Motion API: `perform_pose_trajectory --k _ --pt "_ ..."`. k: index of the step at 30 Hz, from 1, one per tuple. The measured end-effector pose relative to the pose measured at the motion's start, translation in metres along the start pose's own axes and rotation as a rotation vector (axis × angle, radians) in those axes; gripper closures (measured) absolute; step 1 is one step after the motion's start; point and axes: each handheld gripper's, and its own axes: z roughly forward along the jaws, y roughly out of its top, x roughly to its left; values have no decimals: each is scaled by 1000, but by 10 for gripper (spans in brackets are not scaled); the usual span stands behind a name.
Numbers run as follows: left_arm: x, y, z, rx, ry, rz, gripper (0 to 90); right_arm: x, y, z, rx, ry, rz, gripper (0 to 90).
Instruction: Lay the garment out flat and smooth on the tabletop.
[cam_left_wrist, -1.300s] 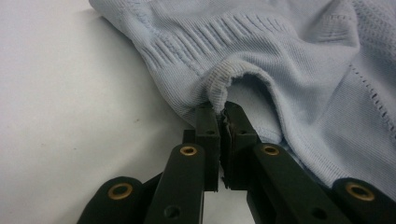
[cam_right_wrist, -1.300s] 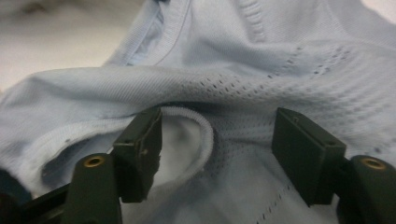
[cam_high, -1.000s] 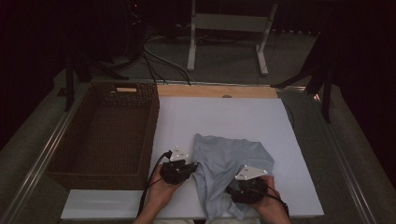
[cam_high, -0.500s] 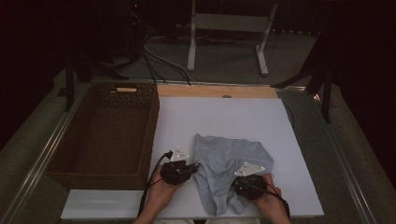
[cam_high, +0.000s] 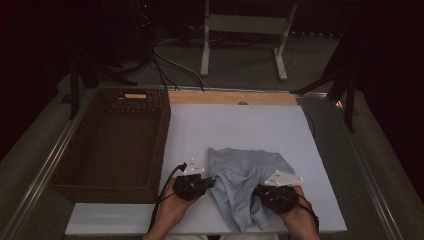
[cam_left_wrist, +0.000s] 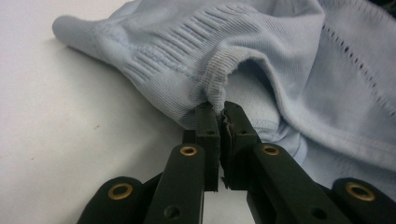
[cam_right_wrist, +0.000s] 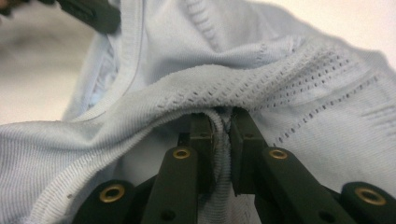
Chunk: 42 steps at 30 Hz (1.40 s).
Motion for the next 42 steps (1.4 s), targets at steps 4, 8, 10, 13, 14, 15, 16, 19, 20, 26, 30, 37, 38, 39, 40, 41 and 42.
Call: perform_pose_trajectory --k 4,8,10,13,14,15,16,19,20,26,30,37,38,39,40,41,42 --pt "-5 2 -5 -12 -17 12 883 1 4 -11 -32 3 11 821" --pt "-12 3 -9 -24 -38 30 882 2 9 -19 -62 8 14 820" --pt "-14 2 -10 -27 -51 31 882 2 12 -22 -71 8 12 820" --pt "-18 2 -12 -27 -58 40 882 3 15 -27 -90 9 12 820" --pt "-19 2 -13 -29 -63 40 882 3 16 -28 -95 9 12 820" --pt "-20 2 -14 -30 -66 42 882 4 17 -29 -103 14 16 820" --pt "-21 2 -15 -33 -69 46 882 3 18 -30 -107 15 16 820" --pt "-25 2 -18 -34 -80 52 882 4 20 -33 -120 12 15 819" --pt "-25 1 -18 -34 -83 52 881 5 21 -35 -125 11 17 819" --pt "-36 3 -26 -47 -111 72 882 7 23 -43 -142 15 16 820" --pt "-42 3 -32 -53 -128 78 882 9 24 -49 -146 18 16 820" --pt "-55 4 -43 -47 -169 114 881 15 27 -58 -149 38 28 820" --pt "-56 5 -46 -51 -179 118 882 16 28 -60 -153 41 30 820" --pt "-57 6 -48 -57 -189 120 881 16 30 -61 -154 48 36 820" --pt "-58 7 -50 -63 -202 112 881 16 31 -63 -156 51 39 820" --pt "-58 9 -53 -72 -210 110 881 16 33 -64 -159 51 44 820" --pt "-58 11 -54 -75 -206 116 881 15 36 -65 -156 52 44 820"
